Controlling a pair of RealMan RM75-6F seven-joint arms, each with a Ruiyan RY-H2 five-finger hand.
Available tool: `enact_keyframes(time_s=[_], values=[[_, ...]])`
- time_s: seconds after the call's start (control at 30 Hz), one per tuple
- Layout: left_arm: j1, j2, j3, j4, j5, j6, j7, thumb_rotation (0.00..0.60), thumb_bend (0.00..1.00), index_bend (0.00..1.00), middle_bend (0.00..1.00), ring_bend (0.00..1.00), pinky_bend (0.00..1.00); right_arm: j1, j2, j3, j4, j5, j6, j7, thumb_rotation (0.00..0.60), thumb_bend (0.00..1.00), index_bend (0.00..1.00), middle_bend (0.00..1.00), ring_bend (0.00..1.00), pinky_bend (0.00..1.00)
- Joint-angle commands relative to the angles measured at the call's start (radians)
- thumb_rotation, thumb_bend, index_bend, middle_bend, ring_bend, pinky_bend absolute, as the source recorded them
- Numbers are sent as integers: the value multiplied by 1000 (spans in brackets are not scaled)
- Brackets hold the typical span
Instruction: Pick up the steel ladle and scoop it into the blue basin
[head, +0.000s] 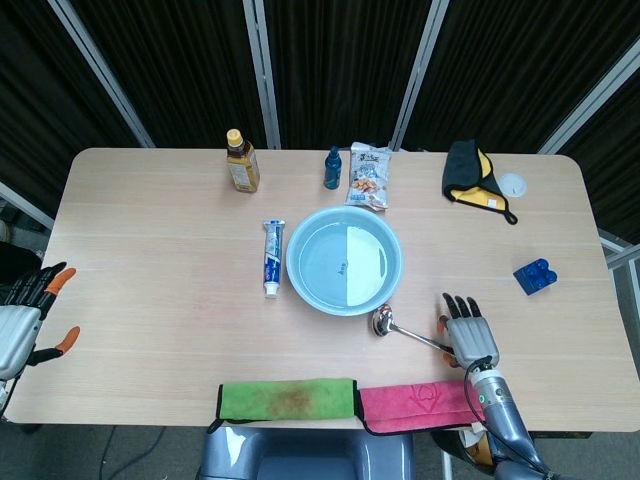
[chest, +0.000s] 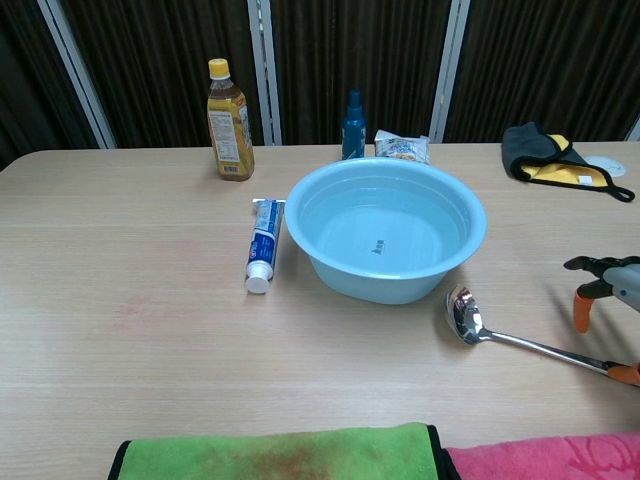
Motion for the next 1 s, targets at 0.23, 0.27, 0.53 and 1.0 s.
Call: enact_keyframes(time_s=[0.23,0.27,0.53,1.0], values=[[4,10,0,8,7,15,-34,600,351,14,0,0,0,36,-20,3,-52,111,14,-164,600,187,417,0,0,0],[4,10,0,9,6,14,-37,600,352,14,0,0,0,41,-22,3,-56,120,13,-178,600,189,417,0,0,0],[2,19,8,12,25,14,-60,600,363,15,0,0,0,89,-35,11,-57,223,-9,-278,600,192,417,0,0,0],[-3,22,15,15,35,9,-74,600,371,16,0,0,0,127,-45,-3,-44,291,-7,-307,600,198,433,0,0,0]])
